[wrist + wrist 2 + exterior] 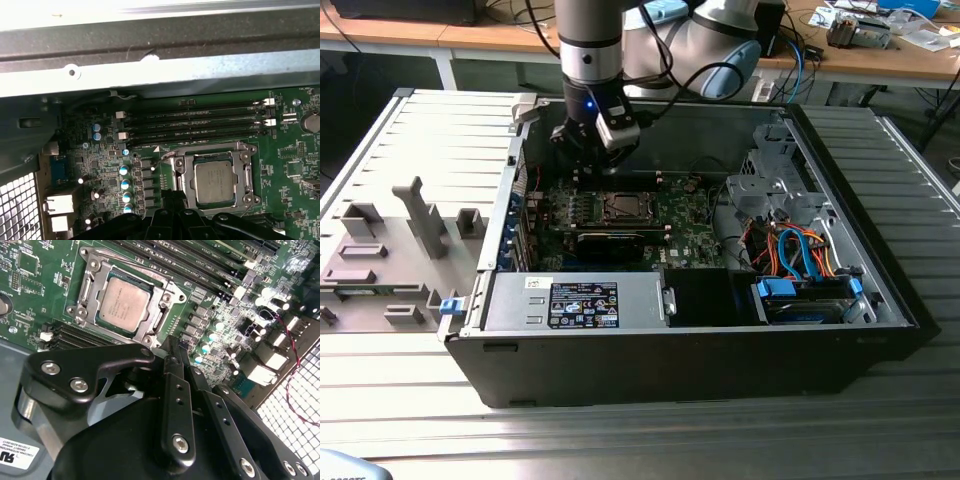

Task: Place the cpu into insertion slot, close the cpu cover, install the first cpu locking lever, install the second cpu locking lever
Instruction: 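Install the first cpu locking lever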

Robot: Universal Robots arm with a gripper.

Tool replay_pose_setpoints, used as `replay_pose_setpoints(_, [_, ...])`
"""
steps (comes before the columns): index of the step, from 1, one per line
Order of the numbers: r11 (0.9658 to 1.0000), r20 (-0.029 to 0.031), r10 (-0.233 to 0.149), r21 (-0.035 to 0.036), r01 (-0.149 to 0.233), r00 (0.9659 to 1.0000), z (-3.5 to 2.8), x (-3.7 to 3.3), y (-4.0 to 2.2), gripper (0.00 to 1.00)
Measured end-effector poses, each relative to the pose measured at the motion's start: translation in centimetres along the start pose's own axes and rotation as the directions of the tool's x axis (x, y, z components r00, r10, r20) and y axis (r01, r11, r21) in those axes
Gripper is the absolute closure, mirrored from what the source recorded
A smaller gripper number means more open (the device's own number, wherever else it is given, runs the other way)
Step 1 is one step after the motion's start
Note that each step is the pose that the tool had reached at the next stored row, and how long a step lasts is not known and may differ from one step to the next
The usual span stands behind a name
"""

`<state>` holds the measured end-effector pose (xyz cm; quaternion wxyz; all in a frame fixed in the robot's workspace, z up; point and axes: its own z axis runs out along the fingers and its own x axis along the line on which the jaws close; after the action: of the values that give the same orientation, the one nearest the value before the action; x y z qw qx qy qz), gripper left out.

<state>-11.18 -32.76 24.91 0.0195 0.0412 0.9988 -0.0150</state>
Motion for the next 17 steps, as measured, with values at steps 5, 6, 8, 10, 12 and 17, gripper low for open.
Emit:
replay_pose_setpoints(5, [1.0,0.0,0.0,0.0,0.0,1.0,-0.01,0.21,0.0,0.89])
replay_pose_setpoints(6, [1.0,0.0,0.0,-0.0001,0.0,1.0,-0.01,0.26,0.01,0.89])
replay_pose_setpoints(8, [1.0,0.0,0.0,0.0,0.0,1.0,-0.02,0.36,0.01,0.89])
replay_pose_setpoints(10, [1.0,0.0,0.0,0.0,0.0,1.0,-0.02,0.47,0.02,0.89])
replay_pose_setpoints(12, [1.0,0.0,0.0,0.0,0.0,1.0,-0.03,0.63,0.04,0.89])
replay_pose_setpoints(17, [1.0,-0.0001,0.0,0.0001,0.0,1.0,-0.05,0.97,0.29,0.89])
